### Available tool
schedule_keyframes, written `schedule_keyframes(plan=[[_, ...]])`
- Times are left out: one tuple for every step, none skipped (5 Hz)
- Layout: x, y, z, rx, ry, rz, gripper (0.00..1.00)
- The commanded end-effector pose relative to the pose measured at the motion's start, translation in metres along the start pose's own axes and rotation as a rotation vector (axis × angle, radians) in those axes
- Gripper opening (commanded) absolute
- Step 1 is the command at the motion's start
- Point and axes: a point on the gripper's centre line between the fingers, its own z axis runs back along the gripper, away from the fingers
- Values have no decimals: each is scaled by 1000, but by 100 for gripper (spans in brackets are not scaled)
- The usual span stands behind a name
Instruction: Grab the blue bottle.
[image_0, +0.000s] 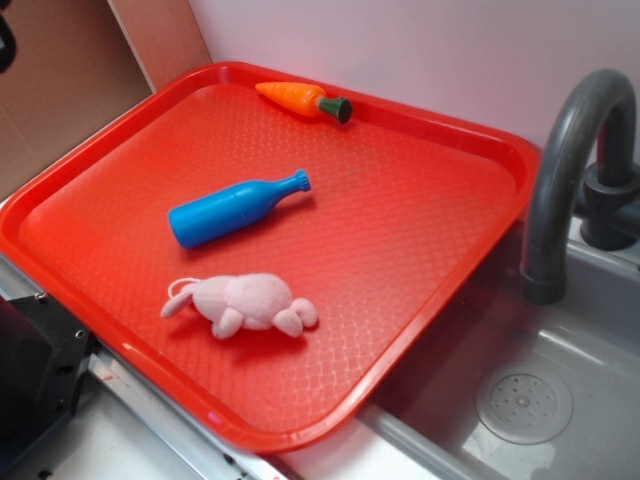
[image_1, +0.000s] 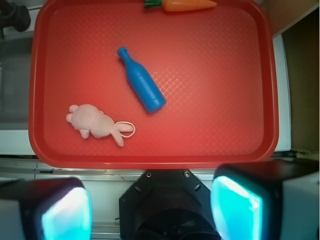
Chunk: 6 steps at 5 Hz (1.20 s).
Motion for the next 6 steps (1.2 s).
schedule_keyframes(plan=[[0,0,0,0,0,0,100],[-6,3,0,23,-74,8,100],[-6,13,-7,22,-68,-101,100],[8,18,-22,-22,-116,-333,100],[28,20,-31,17,-131,-406,100],[50,30,-51,24,-112,-391,100]])
